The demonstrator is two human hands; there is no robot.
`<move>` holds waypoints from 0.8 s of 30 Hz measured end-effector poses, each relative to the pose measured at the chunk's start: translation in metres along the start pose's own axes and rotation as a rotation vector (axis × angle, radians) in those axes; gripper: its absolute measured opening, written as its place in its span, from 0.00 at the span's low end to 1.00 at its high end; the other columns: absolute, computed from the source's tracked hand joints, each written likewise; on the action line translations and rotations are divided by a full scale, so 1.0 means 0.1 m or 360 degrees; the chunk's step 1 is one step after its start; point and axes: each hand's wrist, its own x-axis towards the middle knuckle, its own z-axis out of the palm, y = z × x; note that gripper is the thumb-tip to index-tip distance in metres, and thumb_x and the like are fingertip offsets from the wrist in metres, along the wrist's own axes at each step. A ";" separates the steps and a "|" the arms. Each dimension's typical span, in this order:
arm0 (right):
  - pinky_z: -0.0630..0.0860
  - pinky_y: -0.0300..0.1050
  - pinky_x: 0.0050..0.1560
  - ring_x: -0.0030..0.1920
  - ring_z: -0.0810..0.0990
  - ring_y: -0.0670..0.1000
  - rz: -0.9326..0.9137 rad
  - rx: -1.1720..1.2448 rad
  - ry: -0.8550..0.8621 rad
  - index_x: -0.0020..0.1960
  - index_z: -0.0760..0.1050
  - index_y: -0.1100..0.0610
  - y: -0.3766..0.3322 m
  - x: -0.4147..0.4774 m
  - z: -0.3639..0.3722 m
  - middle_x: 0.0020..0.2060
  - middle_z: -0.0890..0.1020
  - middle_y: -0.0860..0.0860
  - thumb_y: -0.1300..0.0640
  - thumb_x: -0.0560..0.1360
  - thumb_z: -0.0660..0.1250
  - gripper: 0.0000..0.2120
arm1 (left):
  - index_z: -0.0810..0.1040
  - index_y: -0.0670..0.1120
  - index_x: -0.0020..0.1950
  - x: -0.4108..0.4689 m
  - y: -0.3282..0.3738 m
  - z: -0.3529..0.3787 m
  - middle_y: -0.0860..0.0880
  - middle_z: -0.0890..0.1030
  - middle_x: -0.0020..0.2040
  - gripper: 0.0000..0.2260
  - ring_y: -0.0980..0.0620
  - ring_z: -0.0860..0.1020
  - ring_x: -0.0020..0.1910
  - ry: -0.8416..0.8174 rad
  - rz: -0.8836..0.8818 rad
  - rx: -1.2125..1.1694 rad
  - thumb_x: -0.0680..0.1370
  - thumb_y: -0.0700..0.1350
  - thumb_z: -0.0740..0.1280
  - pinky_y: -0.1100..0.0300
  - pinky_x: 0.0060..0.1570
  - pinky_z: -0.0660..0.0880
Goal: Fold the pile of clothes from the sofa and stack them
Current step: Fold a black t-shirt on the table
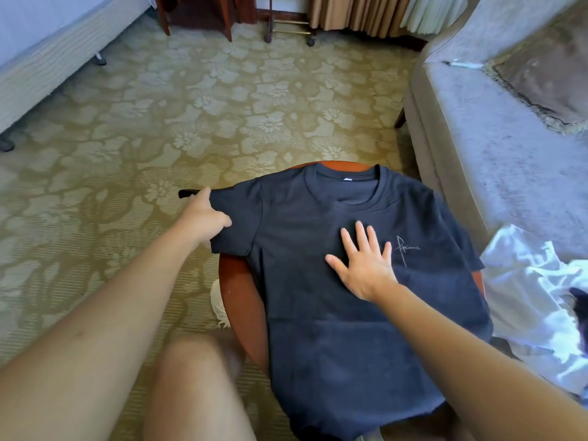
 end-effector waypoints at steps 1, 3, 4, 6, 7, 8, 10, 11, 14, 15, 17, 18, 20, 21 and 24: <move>0.42 0.64 0.75 0.78 0.36 0.54 -0.0004 -0.0025 0.0007 0.79 0.43 0.49 0.01 -0.02 0.05 0.79 0.40 0.51 0.32 0.78 0.43 0.35 | 0.49 0.48 0.80 -0.04 0.07 0.00 0.45 0.51 0.80 0.40 0.43 0.58 0.76 0.0004 0.0008 0.0091 0.75 0.37 0.68 0.52 0.64 0.68; 0.42 0.64 0.75 0.77 0.36 0.55 0.0011 -0.0035 0.0030 0.79 0.42 0.49 -0.03 -0.03 0.10 0.78 0.39 0.52 0.33 0.78 0.42 0.35 | 0.45 0.48 0.80 -0.14 0.24 0.01 0.46 0.46 0.80 0.40 0.43 0.58 0.76 0.0023 0.0053 0.0310 0.76 0.35 0.66 0.54 0.54 0.68; 0.41 0.64 0.75 0.77 0.36 0.55 0.0020 -0.0021 0.0020 0.79 0.41 0.49 -0.06 -0.03 0.11 0.78 0.39 0.52 0.33 0.78 0.42 0.35 | 0.43 0.48 0.80 -0.19 0.33 0.02 0.46 0.44 0.80 0.40 0.42 0.59 0.75 0.0035 0.0097 0.0424 0.77 0.34 0.64 0.55 0.51 0.68; 0.41 0.64 0.75 0.77 0.35 0.55 0.0011 0.0008 -0.0035 0.79 0.40 0.49 -0.11 -0.03 0.08 0.78 0.38 0.52 0.32 0.78 0.42 0.36 | 0.42 0.49 0.80 -0.28 0.52 0.09 0.45 0.43 0.80 0.39 0.41 0.60 0.75 0.0004 0.0256 0.0623 0.77 0.34 0.63 0.56 0.53 0.69; 0.40 0.63 0.75 0.77 0.35 0.55 -0.0010 0.0026 -0.0072 0.79 0.40 0.49 -0.12 -0.03 0.06 0.78 0.37 0.52 0.32 0.78 0.42 0.36 | 0.42 0.50 0.80 -0.33 0.61 0.14 0.45 0.45 0.80 0.40 0.41 0.60 0.74 -0.0053 0.0369 0.0684 0.76 0.35 0.63 0.57 0.55 0.69; 0.40 0.63 0.75 0.77 0.35 0.55 -0.0031 0.0061 -0.0107 0.79 0.40 0.49 -0.10 -0.05 0.03 0.78 0.37 0.52 0.32 0.78 0.43 0.36 | 0.42 0.52 0.80 -0.37 0.70 0.22 0.46 0.46 0.80 0.42 0.42 0.62 0.74 -0.0142 0.0489 0.0674 0.76 0.38 0.66 0.57 0.59 0.69; 0.40 0.61 0.76 0.78 0.36 0.54 -0.0019 0.0169 -0.0061 0.79 0.43 0.50 0.00 -0.10 -0.04 0.78 0.39 0.52 0.33 0.79 0.45 0.36 | 0.40 0.60 0.78 -0.47 0.83 0.41 0.53 0.47 0.80 0.46 0.46 0.66 0.72 -0.0277 0.0655 0.0408 0.74 0.48 0.71 0.53 0.67 0.67; 0.40 0.61 0.76 0.78 0.38 0.54 0.0023 0.0201 0.0043 0.79 0.45 0.51 0.09 -0.13 -0.07 0.79 0.40 0.52 0.34 0.79 0.46 0.35 | 0.40 0.62 0.78 -0.51 0.86 0.54 0.56 0.47 0.80 0.45 0.48 0.68 0.72 -0.0252 0.0681 0.0226 0.74 0.53 0.71 0.50 0.69 0.67; 0.43 0.62 0.75 0.78 0.40 0.55 0.0186 0.0159 0.0208 0.79 0.49 0.52 0.49 -0.23 -0.11 0.79 0.44 0.54 0.37 0.80 0.48 0.33 | 0.41 0.51 0.80 -0.57 0.73 1.04 0.49 0.46 0.80 0.40 0.47 0.55 0.78 -0.0130 0.0632 0.0255 0.78 0.57 0.64 0.51 0.75 0.55; 0.43 0.62 0.75 0.78 0.40 0.55 0.0205 0.0134 0.0152 0.79 0.48 0.52 0.61 -0.28 -0.09 0.79 0.43 0.54 0.37 0.80 0.48 0.33 | 0.41 0.47 0.80 -0.60 0.63 1.23 0.47 0.45 0.80 0.38 0.46 0.49 0.79 -0.0171 0.0580 0.0462 0.80 0.59 0.60 0.50 0.76 0.50; 0.43 0.61 0.76 0.78 0.39 0.55 0.0194 0.0071 0.0046 0.79 0.46 0.51 0.75 -0.36 -0.01 0.79 0.42 0.54 0.36 0.80 0.46 0.33 | 0.40 0.47 0.80 -0.64 0.40 1.49 0.46 0.40 0.80 0.35 0.44 0.41 0.78 -0.0269 0.0476 0.0903 0.81 0.63 0.52 0.44 0.76 0.44; 0.43 0.61 0.76 0.78 0.39 0.55 0.0186 0.0049 0.0045 0.79 0.46 0.51 0.77 -0.38 0.04 0.79 0.42 0.54 0.36 0.80 0.45 0.33 | 0.39 0.49 0.79 -0.64 0.30 1.56 0.46 0.38 0.80 0.35 0.43 0.38 0.78 -0.0266 0.0465 0.1081 0.81 0.65 0.49 0.42 0.75 0.41; 0.43 0.60 0.76 0.78 0.40 0.55 0.0180 0.0047 0.0083 0.79 0.47 0.51 0.69 -0.41 0.09 0.79 0.43 0.54 0.35 0.80 0.45 0.33 | 0.39 0.50 0.79 -0.60 0.16 1.58 0.46 0.36 0.79 0.35 0.42 0.35 0.77 -0.0195 0.0502 0.1261 0.79 0.67 0.45 0.40 0.73 0.39; 0.44 0.60 0.76 0.78 0.42 0.56 0.0176 0.0060 0.0098 0.79 0.48 0.51 0.61 -0.40 0.11 0.79 0.45 0.54 0.35 0.80 0.46 0.33 | 0.39 0.51 0.79 -0.57 0.12 1.53 0.47 0.36 0.79 0.35 0.43 0.35 0.77 -0.0157 0.0521 0.1279 0.79 0.68 0.45 0.39 0.73 0.39; 0.53 0.57 0.73 0.75 0.56 0.57 0.0153 0.0169 0.0261 0.76 0.60 0.51 0.40 -0.33 0.02 0.76 0.58 0.55 0.37 0.80 0.50 0.29 | 0.40 0.52 0.80 -0.44 -0.04 1.30 0.48 0.36 0.79 0.37 0.44 0.36 0.77 -0.0090 0.0533 0.1327 0.78 0.70 0.45 0.40 0.74 0.40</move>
